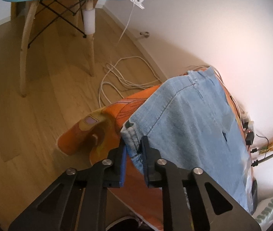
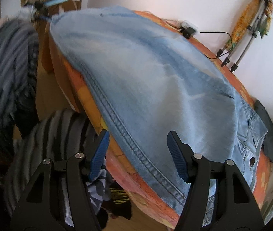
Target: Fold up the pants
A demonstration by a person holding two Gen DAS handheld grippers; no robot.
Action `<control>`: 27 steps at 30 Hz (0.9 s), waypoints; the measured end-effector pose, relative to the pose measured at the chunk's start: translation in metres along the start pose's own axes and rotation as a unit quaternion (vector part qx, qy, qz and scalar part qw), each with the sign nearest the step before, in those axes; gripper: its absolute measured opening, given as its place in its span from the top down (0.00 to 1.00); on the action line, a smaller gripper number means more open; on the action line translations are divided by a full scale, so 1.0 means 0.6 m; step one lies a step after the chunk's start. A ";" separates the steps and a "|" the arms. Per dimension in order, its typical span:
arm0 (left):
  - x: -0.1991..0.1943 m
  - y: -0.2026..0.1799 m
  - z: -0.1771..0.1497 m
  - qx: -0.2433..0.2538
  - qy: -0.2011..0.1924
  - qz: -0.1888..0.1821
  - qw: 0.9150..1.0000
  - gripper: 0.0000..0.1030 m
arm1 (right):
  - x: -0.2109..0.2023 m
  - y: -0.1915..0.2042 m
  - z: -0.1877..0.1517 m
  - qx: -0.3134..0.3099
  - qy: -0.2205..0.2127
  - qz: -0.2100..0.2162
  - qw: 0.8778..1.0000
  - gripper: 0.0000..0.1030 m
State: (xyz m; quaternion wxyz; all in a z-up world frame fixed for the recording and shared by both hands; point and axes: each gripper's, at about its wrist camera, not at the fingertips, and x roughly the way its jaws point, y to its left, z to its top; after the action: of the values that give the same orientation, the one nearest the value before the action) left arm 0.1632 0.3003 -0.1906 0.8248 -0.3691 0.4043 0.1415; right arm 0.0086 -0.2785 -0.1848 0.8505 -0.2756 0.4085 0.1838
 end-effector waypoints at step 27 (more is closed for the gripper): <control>-0.102 -0.092 0.062 0.068 -0.084 -0.023 0.994 0.95 | 0.018 -0.006 0.040 -0.017 0.028 0.045 0.998 0.94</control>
State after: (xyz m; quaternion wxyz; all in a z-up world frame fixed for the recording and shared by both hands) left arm 0.1749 0.2931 -0.1013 0.8821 -0.3081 0.3335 0.1255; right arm 0.0312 -0.2652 -0.1797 0.8246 -0.2770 0.4411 0.2209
